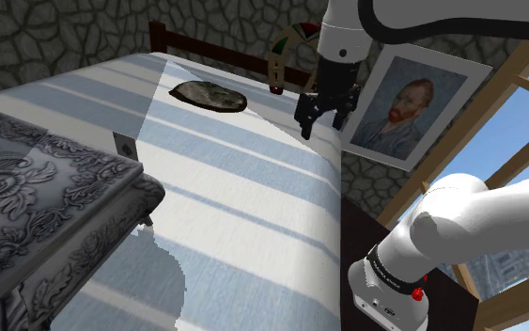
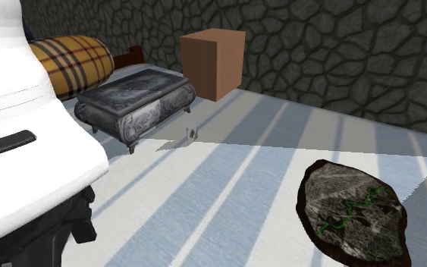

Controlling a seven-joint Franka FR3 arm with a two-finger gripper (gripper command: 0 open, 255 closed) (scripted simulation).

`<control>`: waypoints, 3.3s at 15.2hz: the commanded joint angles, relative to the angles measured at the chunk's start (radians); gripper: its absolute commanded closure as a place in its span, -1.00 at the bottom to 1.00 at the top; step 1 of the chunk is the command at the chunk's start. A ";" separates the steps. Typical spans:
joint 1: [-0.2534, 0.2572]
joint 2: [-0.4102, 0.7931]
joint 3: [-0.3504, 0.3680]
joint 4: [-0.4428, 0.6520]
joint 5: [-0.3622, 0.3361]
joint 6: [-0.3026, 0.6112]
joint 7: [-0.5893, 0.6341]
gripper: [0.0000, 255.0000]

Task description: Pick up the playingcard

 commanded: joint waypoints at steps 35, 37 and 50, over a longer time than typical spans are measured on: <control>0.324 1.409 0.495 1.308 -0.892 -0.137 1.466 -1.00; 0.313 1.408 0.496 1.278 -0.891 -0.114 1.478 -1.00; 0.304 1.412 0.495 1.249 -0.894 -0.087 1.492 1.00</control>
